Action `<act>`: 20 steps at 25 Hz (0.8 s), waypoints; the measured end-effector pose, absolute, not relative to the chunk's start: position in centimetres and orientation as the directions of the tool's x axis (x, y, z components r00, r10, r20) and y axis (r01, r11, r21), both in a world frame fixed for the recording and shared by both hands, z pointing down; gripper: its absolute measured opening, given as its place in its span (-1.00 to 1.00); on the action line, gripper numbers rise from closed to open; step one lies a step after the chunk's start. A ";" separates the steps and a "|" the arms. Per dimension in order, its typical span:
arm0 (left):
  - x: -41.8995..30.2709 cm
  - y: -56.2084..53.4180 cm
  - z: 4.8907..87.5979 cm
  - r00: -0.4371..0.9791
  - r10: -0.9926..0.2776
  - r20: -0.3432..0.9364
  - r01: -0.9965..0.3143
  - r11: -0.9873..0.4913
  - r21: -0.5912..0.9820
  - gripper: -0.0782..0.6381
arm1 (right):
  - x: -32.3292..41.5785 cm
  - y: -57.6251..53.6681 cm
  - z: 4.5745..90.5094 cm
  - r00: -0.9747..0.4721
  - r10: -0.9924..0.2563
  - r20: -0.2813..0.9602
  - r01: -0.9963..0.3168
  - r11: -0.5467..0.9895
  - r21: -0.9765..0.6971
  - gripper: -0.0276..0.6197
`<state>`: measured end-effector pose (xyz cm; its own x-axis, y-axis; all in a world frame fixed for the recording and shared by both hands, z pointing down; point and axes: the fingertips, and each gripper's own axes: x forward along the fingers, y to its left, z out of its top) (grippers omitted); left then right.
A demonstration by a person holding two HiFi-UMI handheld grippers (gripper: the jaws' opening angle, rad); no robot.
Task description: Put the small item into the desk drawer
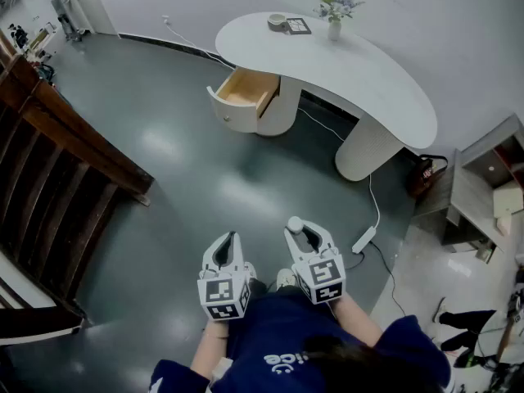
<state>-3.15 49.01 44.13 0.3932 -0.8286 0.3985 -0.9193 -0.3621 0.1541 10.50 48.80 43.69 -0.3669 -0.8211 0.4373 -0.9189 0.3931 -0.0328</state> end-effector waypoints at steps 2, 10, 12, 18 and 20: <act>-4.2 48.3 44.2 0.399 -0.829 0.392 -0.917 -0.369 0.155 -0.77 | 9.7 48.6 44.4 -0.358 -0.823 0.442 -0.925 0.378 -0.047 -0.54; -8.1 45.5 44.7 0.435 -0.813 0.387 -0.900 -0.403 0.166 -0.77 | 6.8 46.7 44.6 -0.306 -0.849 0.431 -0.948 0.312 -0.057 -0.53; -8.9 44.9 44.7 0.448 -0.807 0.385 -0.894 -0.416 0.168 -0.77 | 5.8 46.4 44.5 -0.298 -0.854 0.427 -0.951 0.304 -0.055 -0.53; -10.7 44.0 45.1 0.478 -0.792 0.380 -0.878 -0.440 0.187 -0.77 | 3.8 46.6 44.6 -0.261 -0.864 0.431 -0.962 0.272 -0.037 -0.53; -10.8 43.9 45.2 0.486 -0.788 0.378 -0.874 -0.446 0.193 -0.77 | 3.9 46.6 44.7 -0.240 -0.868 0.434 -0.967 0.254 -0.028 -0.53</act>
<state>-10.84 43.91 45.24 0.4855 -0.7881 0.3784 -0.8741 -0.4456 0.1934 3.89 46.58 44.73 -0.2401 -0.8684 0.4338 -0.9669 0.2536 -0.0276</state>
